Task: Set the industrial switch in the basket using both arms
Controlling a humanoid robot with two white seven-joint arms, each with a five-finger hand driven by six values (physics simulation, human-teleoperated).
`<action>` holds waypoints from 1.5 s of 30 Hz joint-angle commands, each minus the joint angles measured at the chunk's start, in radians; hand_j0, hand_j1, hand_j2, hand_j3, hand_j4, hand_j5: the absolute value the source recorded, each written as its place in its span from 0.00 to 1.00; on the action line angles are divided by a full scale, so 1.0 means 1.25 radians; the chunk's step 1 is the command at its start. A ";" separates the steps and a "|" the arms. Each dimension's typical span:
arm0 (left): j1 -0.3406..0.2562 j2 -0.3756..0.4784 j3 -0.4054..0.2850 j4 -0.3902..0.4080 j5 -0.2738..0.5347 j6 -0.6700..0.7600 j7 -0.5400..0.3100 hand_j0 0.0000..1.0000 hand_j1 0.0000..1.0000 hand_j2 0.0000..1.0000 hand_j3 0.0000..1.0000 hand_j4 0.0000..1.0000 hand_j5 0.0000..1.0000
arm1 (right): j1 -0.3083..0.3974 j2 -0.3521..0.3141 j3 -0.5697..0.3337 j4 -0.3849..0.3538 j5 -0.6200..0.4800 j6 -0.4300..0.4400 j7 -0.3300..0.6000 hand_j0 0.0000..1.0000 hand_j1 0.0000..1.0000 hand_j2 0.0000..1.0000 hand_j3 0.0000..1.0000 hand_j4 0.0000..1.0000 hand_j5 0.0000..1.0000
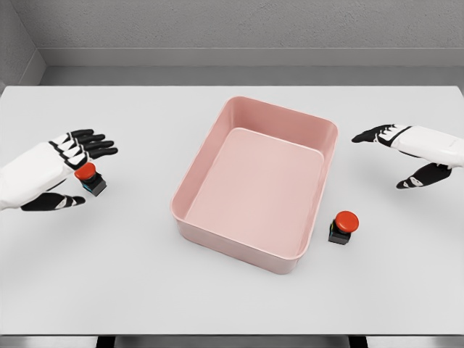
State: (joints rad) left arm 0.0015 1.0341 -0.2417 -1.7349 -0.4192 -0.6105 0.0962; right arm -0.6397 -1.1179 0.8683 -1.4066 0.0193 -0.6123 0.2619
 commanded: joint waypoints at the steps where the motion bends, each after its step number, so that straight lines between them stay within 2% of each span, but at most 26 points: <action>1: 0.000 0.004 0.004 0.000 -0.045 0.000 -0.012 1.00 1.00 1.00 1.00 1.00 1.00 | 0.000 -0.006 0.001 -0.001 -0.004 0.001 -0.002 1.00 1.00 1.00 1.00 1.00 1.00; 3: -0.007 0.004 0.007 0.001 -0.088 0.000 -0.016 1.00 1.00 1.00 1.00 1.00 1.00 | -0.001 -0.026 0.004 -0.005 -0.004 0.001 -0.002 1.00 1.00 1.00 1.00 1.00 1.00; 6: -0.011 0.001 0.008 0.028 -0.089 0.000 -0.014 1.00 1.00 1.00 1.00 1.00 1.00 | 0.001 -0.047 0.017 -0.017 -0.006 0.001 -0.003 1.00 1.00 1.00 1.00 1.00 1.00; 8: -0.054 -0.014 0.006 0.114 -0.089 0.000 -0.014 1.00 1.00 1.00 1.00 1.00 1.00 | 0.028 -0.075 0.016 -0.020 -0.004 0.001 -0.003 1.00 1.00 1.00 1.00 1.00 1.00; 10: -0.072 -0.015 0.002 0.157 -0.089 0.000 -0.014 1.00 1.00 1.00 1.00 1.00 1.00 | 0.045 -0.079 0.017 -0.026 -0.004 0.001 -0.001 1.00 1.00 1.00 1.00 1.00 1.00; 14: -0.075 -0.059 -0.018 0.163 -0.106 0.000 -0.016 1.00 1.00 1.00 1.00 1.00 1.00 | 0.047 -0.079 0.015 -0.061 -0.004 0.001 0.000 1.00 1.00 1.00 1.00 1.00 1.00; 17: -0.106 -0.113 -0.072 0.166 -0.148 0.000 -0.022 1.00 1.00 1.00 1.00 1.00 1.00 | 0.050 -0.079 0.011 -0.091 -0.004 0.001 0.006 1.00 1.00 1.00 1.00 1.00 1.00; 19: -0.104 -0.108 -0.079 0.166 -0.153 0.000 -0.023 1.00 1.00 1.00 1.00 1.00 1.00 | 0.055 -0.078 0.007 -0.114 -0.004 0.001 0.016 1.00 1.00 1.00 1.00 1.00 1.00; 24: -0.104 -0.103 -0.077 0.173 -0.154 0.000 -0.023 1.00 1.00 1.00 1.00 1.00 1.00 | 0.063 -0.086 0.005 -0.119 -0.004 0.001 0.022 1.00 1.00 1.00 1.00 1.00 1.00; 27: -0.118 -0.106 -0.075 0.204 -0.154 0.000 -0.023 1.00 1.00 1.00 1.00 1.00 1.00 | 0.074 -0.110 0.006 -0.131 -0.004 0.001 0.018 0.94 0.94 0.94 0.94 0.94 0.94; 28: -0.121 -0.104 -0.075 0.209 -0.155 0.000 -0.029 1.00 1.00 1.00 1.00 1.00 1.00 | 0.074 -0.118 0.006 -0.153 -0.004 0.001 0.018 0.94 0.94 0.94 0.94 0.94 0.94; 29: -0.124 -0.104 -0.077 0.209 -0.155 0.000 -0.067 1.00 1.00 1.00 1.00 1.00 1.00 | 0.075 -0.119 0.006 -0.163 -0.004 0.001 0.020 0.94 0.94 0.94 0.94 0.94 0.94; 30: -0.125 -0.106 -0.077 0.209 -0.155 0.000 -0.086 1.00 1.00 1.00 1.00 1.00 1.00 | 0.075 -0.118 0.006 -0.168 -0.004 0.001 0.020 0.94 0.94 0.94 0.94 0.94 0.94; 32: -0.126 -0.106 -0.077 0.210 -0.162 0.000 -0.086 1.00 1.00 1.00 1.00 1.00 1.00 | 0.077 -0.116 0.006 -0.178 -0.004 0.001 0.021 0.94 0.94 0.94 0.94 0.94 0.94; 35: -0.162 -0.113 -0.078 0.250 -0.162 0.000 -0.087 1.00 1.00 1.00 1.00 1.00 1.00 | 0.081 -0.112 0.006 -0.185 -0.004 0.001 0.021 0.94 0.94 0.94 0.94 0.94 0.94; 39: -0.171 -0.119 -0.079 0.264 -0.186 0.000 -0.086 1.00 1.00 1.00 1.00 1.00 1.00 | 0.085 -0.110 0.006 -0.189 -0.004 0.001 0.021 0.94 0.94 0.94 0.94 0.94 0.94; 42: -0.179 -0.155 -0.079 0.277 -0.208 0.000 -0.086 1.00 1.00 1.00 1.00 1.00 1.00 | 0.083 -0.101 0.006 -0.192 -0.003 0.001 0.024 0.94 0.94 0.94 0.94 0.94 0.94; 45: -0.187 -0.162 -0.106 0.277 -0.213 0.000 -0.086 1.00 1.00 1.00 1.00 1.00 1.00 | 0.083 -0.089 0.007 -0.194 -0.003 0.001 0.040 0.90 0.90 0.90 0.90 0.90 0.90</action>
State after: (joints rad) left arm -0.2316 0.8426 -0.3589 -1.3921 -0.6822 -0.6109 -0.0110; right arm -0.5338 -1.2370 0.8778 -1.6465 0.0217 -0.6123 0.3012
